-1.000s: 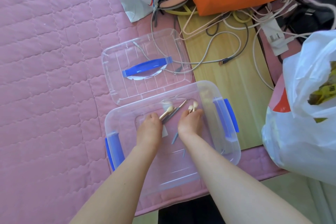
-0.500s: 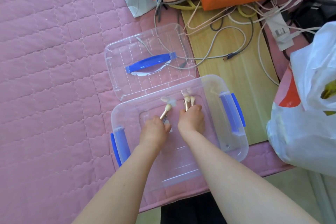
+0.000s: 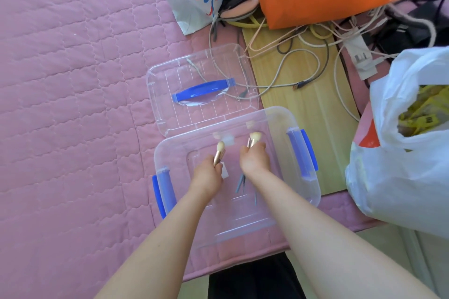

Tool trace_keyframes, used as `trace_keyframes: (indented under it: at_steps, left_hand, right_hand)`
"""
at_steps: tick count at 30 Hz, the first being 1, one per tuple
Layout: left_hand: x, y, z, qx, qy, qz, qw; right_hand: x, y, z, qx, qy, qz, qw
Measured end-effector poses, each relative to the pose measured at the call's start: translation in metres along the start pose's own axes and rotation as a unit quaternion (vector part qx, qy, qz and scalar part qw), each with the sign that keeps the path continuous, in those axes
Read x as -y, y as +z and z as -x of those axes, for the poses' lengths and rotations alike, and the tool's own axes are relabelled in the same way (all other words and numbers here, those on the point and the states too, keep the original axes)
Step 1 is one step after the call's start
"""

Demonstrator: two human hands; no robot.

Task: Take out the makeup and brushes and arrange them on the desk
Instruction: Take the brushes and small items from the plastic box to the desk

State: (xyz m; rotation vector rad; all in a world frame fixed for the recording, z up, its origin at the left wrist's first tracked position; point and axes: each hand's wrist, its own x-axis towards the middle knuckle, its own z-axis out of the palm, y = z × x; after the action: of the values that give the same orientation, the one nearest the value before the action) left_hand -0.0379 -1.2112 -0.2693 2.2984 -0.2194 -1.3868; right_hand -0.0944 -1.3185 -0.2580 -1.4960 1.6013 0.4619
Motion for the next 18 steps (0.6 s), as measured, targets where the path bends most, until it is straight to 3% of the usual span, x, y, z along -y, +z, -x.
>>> trace_keyframes:
  at_steps: [5, 10, 18]
  left_hand:
    - [-0.015, -0.014, 0.034, -0.005, -0.004, 0.083, 0.997]
    - [-0.03, -0.03, 0.085, -0.039, 0.0, 0.155, 0.987]
    - [-0.057, -0.043, 0.189, -0.134, 0.01, 0.253, 0.958]
  right_hand:
    - [0.001, -0.012, 0.017, 0.065, 0.001, -0.067, 0.996]
    - [0.005, -0.046, 0.071, 0.121, 0.007, -0.221, 0.968]
    - [-0.008, -0.107, 0.167, 0.159, -0.109, -0.174, 0.966]
